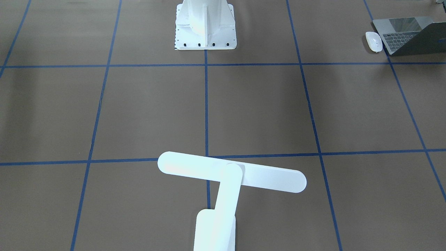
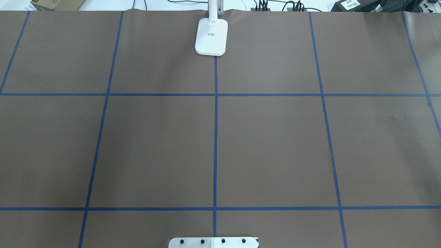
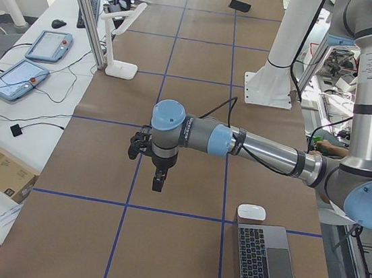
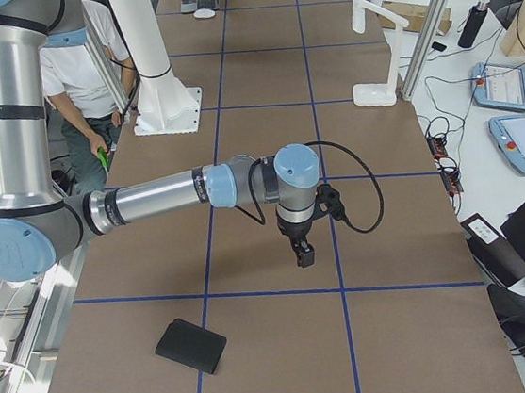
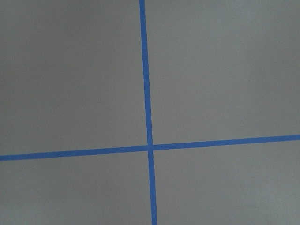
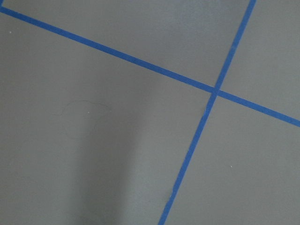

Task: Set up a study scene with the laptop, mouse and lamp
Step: 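Carry the open silver laptop with the left gripper toward the table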

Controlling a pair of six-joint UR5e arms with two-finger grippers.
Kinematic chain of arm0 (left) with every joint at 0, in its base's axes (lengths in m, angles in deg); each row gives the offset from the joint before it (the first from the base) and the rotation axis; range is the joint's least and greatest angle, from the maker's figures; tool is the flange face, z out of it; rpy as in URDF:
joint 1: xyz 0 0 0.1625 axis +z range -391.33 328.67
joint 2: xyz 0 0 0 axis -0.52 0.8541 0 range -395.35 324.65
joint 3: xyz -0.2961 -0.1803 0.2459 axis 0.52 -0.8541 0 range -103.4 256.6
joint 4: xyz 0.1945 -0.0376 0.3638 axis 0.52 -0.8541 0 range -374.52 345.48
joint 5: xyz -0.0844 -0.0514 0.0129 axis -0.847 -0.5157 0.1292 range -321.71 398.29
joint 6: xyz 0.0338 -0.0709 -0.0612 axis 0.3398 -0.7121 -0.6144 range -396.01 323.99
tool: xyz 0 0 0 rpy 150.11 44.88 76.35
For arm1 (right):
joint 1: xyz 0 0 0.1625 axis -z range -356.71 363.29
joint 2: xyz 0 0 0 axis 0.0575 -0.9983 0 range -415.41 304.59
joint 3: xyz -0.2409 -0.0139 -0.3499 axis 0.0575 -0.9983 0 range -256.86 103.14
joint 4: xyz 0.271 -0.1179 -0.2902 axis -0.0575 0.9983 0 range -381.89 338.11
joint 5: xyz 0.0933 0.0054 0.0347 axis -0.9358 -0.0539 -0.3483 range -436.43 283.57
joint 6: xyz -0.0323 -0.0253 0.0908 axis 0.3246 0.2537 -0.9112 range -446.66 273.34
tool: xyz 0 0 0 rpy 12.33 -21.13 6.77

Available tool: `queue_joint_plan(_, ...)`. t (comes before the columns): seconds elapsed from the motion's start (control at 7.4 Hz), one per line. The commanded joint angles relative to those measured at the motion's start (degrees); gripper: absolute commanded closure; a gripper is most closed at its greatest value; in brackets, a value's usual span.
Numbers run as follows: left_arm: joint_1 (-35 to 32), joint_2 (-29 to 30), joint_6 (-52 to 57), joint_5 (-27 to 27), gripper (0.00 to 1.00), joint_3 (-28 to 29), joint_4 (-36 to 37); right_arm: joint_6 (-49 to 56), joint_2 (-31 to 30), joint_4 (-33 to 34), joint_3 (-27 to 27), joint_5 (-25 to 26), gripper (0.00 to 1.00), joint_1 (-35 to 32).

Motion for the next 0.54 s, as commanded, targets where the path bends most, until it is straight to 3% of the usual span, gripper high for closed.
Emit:
queue_joint_plan(0.0,0.1,-0.3,-0.1,0.0,0.0,-0.5,-0.6,-0.1,-0.6,0.0,0.0,0.3,0.0,-0.1)
queue_joint_plan(0.41,0.1,-0.8,-0.2,-1.7,0.0,-0.6,-0.5,0.0,-1.0,0.0,-0.3,0.0,0.0,-0.1)
